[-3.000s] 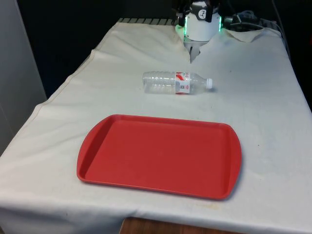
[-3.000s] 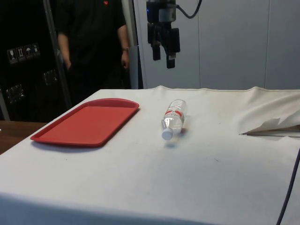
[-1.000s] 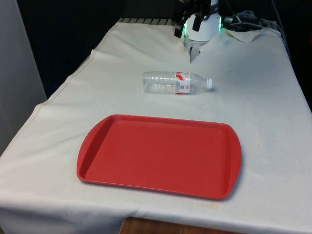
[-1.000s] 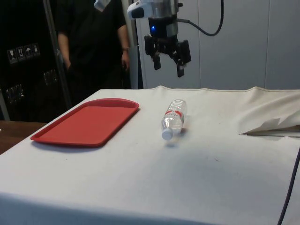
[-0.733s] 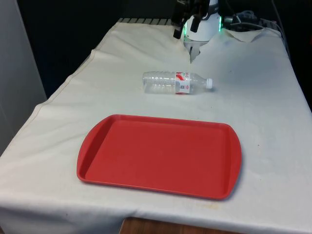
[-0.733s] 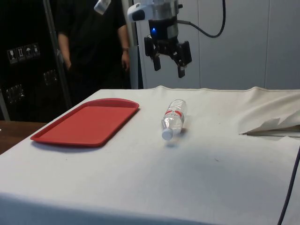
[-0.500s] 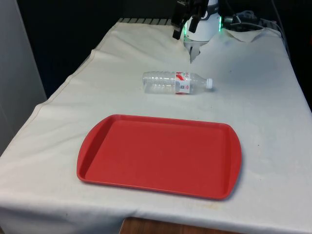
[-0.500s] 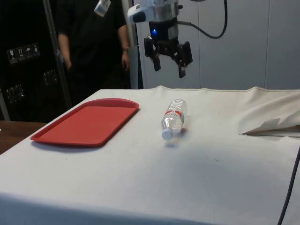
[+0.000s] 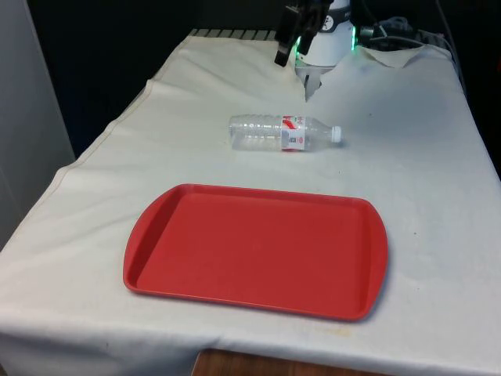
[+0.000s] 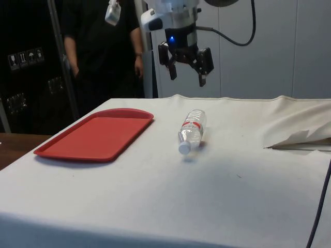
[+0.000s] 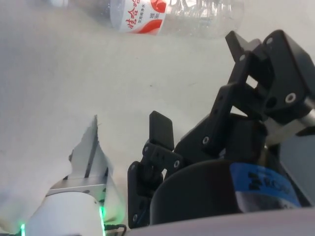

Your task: Place the bottle upright on the tray.

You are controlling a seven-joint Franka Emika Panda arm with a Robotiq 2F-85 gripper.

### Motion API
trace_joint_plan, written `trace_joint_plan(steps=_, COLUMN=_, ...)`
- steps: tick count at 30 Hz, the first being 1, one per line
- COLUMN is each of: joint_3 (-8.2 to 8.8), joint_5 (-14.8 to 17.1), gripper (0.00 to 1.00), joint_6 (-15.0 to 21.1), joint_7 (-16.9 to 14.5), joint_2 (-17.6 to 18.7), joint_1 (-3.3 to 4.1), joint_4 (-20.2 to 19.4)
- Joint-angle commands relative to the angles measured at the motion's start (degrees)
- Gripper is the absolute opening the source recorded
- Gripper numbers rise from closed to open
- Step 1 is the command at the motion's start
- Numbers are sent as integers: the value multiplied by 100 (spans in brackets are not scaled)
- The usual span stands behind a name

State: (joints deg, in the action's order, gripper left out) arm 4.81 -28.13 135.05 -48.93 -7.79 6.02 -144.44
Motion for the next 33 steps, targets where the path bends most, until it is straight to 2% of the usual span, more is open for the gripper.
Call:
trace_joint_plan(steps=1, joint_3=-17, joint_5=-138, gripper=100, joint_6=46, joint_7=34, joint_2=11, joint_1=-6, joint_4=-6)
trace_joint_plan(steps=2, joint_3=-23, joint_5=-172, gripper=100, joint_6=40, joint_7=34, joint_2=17, joint_1=-6, joint_4=-6)
trace_joint_plan(steps=3, joint_3=-11, joint_5=-63, gripper=100, joint_6=0, joint_7=0, joint_2=17, joint_1=0, joint_4=0)
trace_joint_plan(steps=4, joint_3=-34, joint_5=-229, gripper=100, joint_6=34, joint_7=34, joint_2=29, joint_1=-6, joint_4=-6)
trace_joint_plan(steps=5, joint_3=-40, joint_5=-264, gripper=100, joint_6=34, joint_7=40, joint_2=34, joint_1=-6, joint_4=-6)
trace_joint_plan(steps=10, joint_3=-74, joint_5=-395, gripper=100, joint_6=23, joint_7=52, joint_2=63, joint_1=-6, joint_4=-6)
trace_joint_plan(steps=11, joint_3=-63, joint_5=-292, gripper=100, joint_6=0, joint_7=0, joint_2=52, joint_1=0, joint_4=0)
trace_joint_plan(steps=13, joint_3=-92, joint_5=-487, gripper=100, joint_6=23, joint_7=57, joint_2=80, joint_1=0, joint_4=-6)
trace_joint_plan(steps=19, joint_3=-143, joint_5=-676, gripper=100, joint_6=11, joint_7=63, joint_2=126, joint_1=-6, joint_4=0)
trace_joint_plan(steps=20, joint_3=-132, joint_5=-579, gripper=100, joint_6=-6, joint_7=0, joint_2=120, joint_1=0, joint_4=-6)
trace_joint_plan(steps=21, joint_3=-155, joint_5=-705, gripper=100, joint_6=11, joint_7=69, joint_2=132, joint_1=-6, joint_4=0)
trace_joint_plan(steps=28, joint_3=-212, joint_5=-922, gripper=100, joint_6=11, joint_7=86, joint_2=195, joint_1=0, joint_4=6)
trace_joint_plan(steps=29, joint_3=-195, joint_5=-796, gripper=100, joint_6=-6, joint_7=6, joint_2=183, joint_1=0, joint_4=-6)
trace_joint_plan(steps=30, joint_3=-218, joint_5=-951, gripper=100, joint_6=17, joint_7=92, joint_2=201, joint_1=0, joint_4=6)
trace_joint_plan(steps=33, joint_3=-246, joint_5=-1037, gripper=100, joint_6=17, joint_7=103, joint_2=235, joint_1=0, joint_4=11)
